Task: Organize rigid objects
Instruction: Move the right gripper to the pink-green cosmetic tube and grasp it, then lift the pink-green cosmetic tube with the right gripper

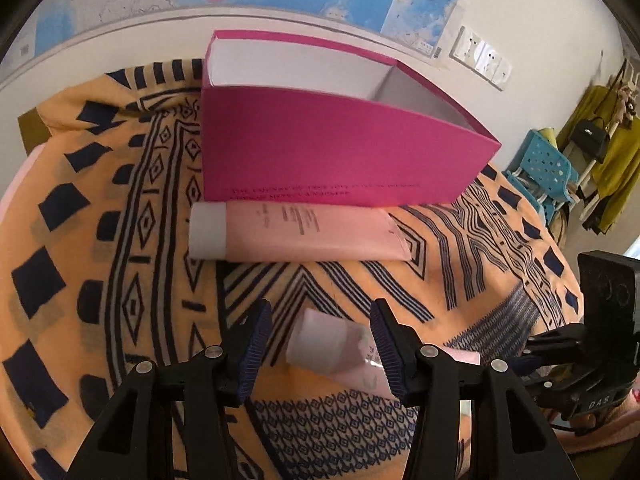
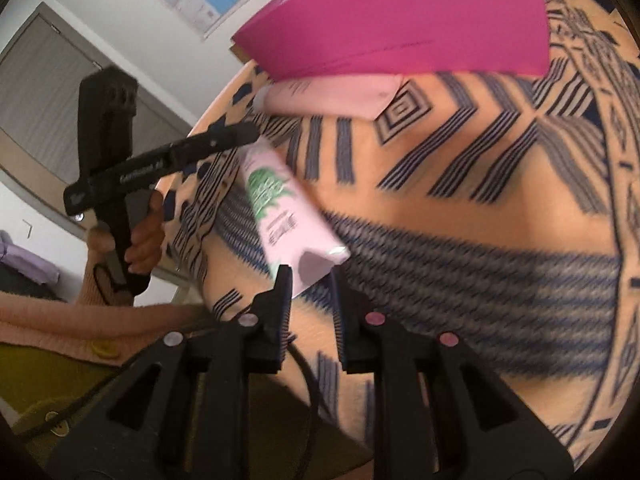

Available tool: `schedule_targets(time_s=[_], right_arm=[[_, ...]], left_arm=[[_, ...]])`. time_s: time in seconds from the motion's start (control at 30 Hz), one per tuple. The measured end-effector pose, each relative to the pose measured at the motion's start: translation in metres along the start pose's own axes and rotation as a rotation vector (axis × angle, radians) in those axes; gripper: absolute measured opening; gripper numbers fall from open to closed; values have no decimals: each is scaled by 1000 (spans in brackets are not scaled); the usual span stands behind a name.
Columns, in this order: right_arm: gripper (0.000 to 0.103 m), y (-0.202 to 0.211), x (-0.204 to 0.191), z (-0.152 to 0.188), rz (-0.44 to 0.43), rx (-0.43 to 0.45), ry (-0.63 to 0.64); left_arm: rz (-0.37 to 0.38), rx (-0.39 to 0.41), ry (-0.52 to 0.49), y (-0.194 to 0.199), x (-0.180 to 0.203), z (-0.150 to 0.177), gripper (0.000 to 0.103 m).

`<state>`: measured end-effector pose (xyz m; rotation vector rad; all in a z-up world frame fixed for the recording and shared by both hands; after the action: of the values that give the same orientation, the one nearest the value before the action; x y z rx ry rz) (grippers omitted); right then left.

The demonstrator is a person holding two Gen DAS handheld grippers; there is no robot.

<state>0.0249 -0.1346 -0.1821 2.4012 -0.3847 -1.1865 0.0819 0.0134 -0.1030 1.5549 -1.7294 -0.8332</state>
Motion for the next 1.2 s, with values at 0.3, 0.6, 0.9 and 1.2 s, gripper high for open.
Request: schedule_targets(time_s=[0.3, 0.6, 0.9, 1.2], right_arm=[[29, -5, 1, -5, -10, 32, -24], [29, 10, 19, -27, 64, 109, -42], [29, 38, 45, -62, 175, 194, -29], [29, 37, 60, -63, 207, 190, -58]], left_arm=[[57, -32, 15, -4, 7, 8, 55], [80, -32, -7, -5, 24, 7, 55], [71, -21, -32, -11, 48, 3, 55], [19, -25, -39, -11, 46, 4, 53]])
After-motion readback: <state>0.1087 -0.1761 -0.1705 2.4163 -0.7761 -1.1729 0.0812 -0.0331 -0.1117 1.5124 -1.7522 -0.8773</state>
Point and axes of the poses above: each gripper's, at about its wrist camera, not at the fingertips, and y roughly against the way its jaws point, x to its right, z to its underside, the point moved 7 cm from there along -y, roughly the way its jaws point, and after that the axes turned 14 degrees about -z, right-handed, at the moved point
